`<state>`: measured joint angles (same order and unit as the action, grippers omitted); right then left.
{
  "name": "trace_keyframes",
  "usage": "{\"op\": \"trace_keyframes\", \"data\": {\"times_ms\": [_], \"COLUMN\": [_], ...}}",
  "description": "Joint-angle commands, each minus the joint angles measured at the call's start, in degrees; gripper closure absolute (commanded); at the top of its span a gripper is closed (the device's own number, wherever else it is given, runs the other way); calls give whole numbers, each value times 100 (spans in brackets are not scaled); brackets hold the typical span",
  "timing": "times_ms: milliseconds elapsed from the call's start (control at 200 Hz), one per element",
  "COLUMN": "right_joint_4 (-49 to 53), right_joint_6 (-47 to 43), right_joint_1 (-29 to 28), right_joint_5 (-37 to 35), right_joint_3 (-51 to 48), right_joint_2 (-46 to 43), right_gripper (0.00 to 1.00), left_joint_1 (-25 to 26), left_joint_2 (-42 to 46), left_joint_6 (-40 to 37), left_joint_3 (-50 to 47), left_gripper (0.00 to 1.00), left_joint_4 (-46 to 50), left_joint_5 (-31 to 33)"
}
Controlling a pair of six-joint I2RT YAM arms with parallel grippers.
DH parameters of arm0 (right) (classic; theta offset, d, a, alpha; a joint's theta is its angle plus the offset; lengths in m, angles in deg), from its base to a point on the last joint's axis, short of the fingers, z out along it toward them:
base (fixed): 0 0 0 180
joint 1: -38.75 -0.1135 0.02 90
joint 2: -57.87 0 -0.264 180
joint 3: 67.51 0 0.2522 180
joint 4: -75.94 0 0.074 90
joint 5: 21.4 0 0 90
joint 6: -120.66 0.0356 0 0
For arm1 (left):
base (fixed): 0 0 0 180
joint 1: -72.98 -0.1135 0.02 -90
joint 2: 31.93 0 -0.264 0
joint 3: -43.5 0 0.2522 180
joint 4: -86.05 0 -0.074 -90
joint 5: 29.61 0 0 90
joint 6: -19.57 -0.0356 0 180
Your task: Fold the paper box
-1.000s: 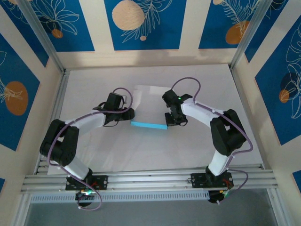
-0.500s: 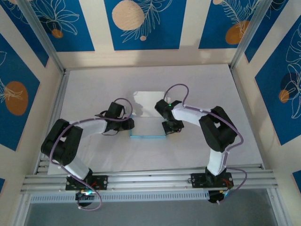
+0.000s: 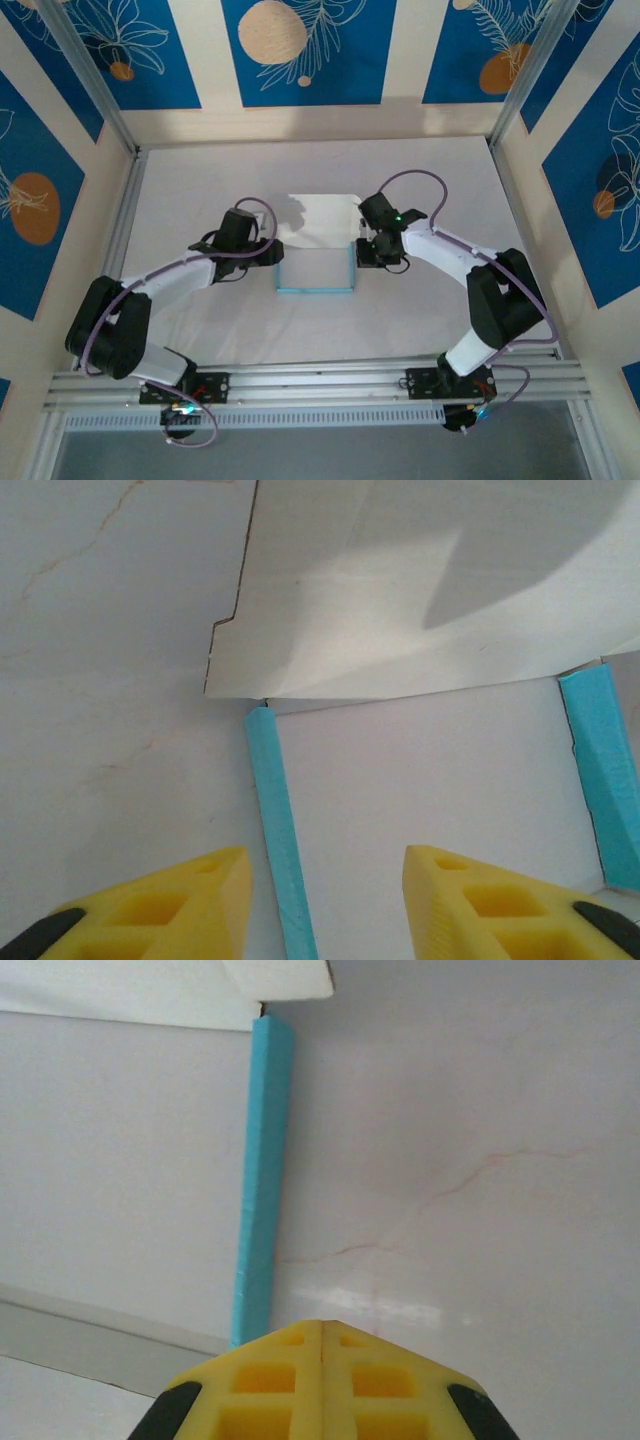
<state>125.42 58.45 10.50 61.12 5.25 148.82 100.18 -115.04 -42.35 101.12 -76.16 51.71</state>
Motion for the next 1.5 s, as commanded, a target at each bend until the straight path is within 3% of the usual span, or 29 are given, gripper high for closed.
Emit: {"op": "trace_keyframes", "data": {"times_ms": [0,205,525,780,1000,1496], "right_joint_4": [-916,-1680,-1931,-1741,-1548,-1244], "right_joint_6": [513,891,882,748,605,363], "right_joint_1": [249,695,723,676,678,672], "right_joint_5": [1150,1866,2367,2139,2026,1955], "right_joint_3": [-327,-673,-584,-530,-532,-433], "right_joint_2": [-45,38,485,601,392,142], "right_gripper": [98,94,90,89,81,79], "left_joint_1": [29,9,-66,-158,-204,-251], "left_joint_2": [-242,-398,-600,-637,-505,-619], "left_joint_6": [32,31,193,274,246,186], "left_joint_3": [-86,-255,-385,-459,-470,-510], "left_gripper": [61,70,72,72,62,67], "left_joint_4": [-285,-692,-956,-1005,-882,-1049], "left_joint_5": [-116,-60,-185,-253,-221,-828]}}
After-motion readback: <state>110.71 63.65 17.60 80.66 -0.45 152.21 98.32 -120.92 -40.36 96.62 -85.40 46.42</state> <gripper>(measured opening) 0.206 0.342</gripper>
